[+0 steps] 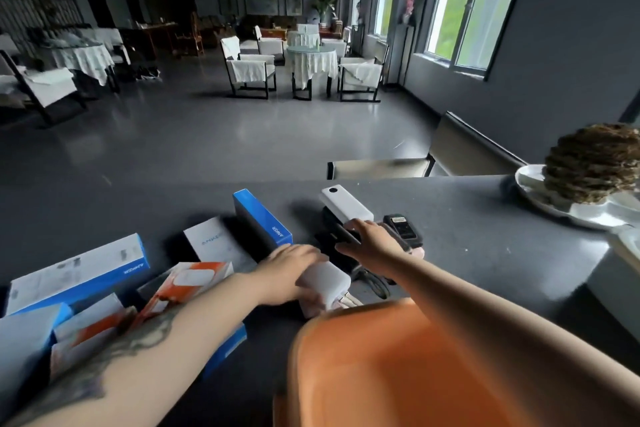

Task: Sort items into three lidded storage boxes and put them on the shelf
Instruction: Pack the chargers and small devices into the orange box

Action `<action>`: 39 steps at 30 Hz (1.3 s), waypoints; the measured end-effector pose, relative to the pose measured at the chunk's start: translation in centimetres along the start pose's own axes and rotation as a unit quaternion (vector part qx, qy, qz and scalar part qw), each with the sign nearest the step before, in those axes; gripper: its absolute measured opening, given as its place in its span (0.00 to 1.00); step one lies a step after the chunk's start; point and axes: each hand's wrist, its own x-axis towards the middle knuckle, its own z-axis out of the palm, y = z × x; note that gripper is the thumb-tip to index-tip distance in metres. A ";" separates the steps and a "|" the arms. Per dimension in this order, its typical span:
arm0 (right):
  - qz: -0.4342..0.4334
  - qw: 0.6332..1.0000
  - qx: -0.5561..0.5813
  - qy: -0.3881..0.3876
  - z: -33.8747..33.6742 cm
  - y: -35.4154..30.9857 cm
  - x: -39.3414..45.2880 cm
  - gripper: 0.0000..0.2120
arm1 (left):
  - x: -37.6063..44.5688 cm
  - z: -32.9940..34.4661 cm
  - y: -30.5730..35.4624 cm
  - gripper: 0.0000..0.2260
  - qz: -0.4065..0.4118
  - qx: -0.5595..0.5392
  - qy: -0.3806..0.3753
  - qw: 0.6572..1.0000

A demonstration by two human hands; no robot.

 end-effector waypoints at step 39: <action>-0.333 0.925 -0.053 -0.175 -2.4 0.9 -15.1 0.41 | -10.3 -1.7 4.4 0.27 -0.210 -0.215 0.354 0.886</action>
